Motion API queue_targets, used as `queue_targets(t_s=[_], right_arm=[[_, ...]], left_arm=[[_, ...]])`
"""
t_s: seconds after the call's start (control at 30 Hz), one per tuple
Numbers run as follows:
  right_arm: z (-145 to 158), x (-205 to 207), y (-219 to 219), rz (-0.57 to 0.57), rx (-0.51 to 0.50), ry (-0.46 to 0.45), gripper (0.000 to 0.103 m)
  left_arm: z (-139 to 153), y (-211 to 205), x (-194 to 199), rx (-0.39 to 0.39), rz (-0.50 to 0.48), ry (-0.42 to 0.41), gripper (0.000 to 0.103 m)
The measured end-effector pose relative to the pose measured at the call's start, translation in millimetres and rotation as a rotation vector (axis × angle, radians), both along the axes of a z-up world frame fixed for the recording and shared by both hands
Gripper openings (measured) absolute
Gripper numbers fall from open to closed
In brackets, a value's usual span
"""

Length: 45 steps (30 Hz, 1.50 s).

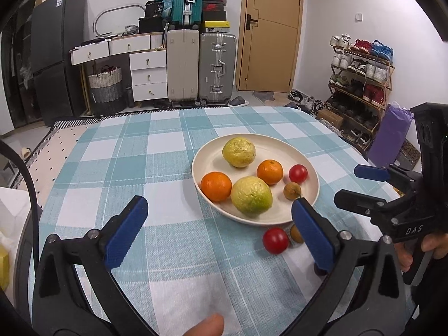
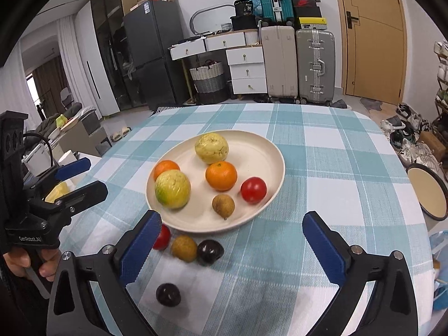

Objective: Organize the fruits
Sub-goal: 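Withdraw both grippers from the plate toward the remaining fruits, then grasp the dark plum with the right gripper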

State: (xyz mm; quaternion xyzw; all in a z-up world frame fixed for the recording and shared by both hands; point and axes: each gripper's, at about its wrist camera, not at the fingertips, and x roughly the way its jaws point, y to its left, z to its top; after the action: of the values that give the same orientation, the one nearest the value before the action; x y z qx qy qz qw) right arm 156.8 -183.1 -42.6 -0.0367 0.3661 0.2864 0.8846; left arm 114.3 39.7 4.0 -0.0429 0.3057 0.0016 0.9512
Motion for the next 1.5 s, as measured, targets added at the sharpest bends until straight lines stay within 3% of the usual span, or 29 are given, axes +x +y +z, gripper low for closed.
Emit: queue_targets(t_s=[0.4, 0.73, 1.1, 1.23, 1.5], right_arm=[[-5.7, -27.2, -6.8, -0.015, -0.008, 0.027, 0.103], [-22.6, -39.5, -8.5, 0.011, -0.045, 0.078, 0.103], [-40.3, -45.5, 5.2, 0.084, -0.08, 0.138, 0.102], [-46.4, -50.3, 13.3, 0.134, -0.08, 0.167, 0.081], [-45.4, -59.4, 21.2, 0.193, -0.072, 0.162, 0.057]], left_arm=[[-3.3, -23.0, -32.0, 0.029, -0.032, 0.02, 0.102], [-12.6, -36.8, -34.6, 0.043, -0.066, 0.045, 0.102], [-21.1, -24.5, -30.0, 0.012, -0.027, 0.064, 0.102], [-21.4, -22.8, -29.5, 0.004, -0.027, 0.068, 0.102], [-24.1, -19.0, -28.3, -0.003, -0.028, 0.074, 0.102]])
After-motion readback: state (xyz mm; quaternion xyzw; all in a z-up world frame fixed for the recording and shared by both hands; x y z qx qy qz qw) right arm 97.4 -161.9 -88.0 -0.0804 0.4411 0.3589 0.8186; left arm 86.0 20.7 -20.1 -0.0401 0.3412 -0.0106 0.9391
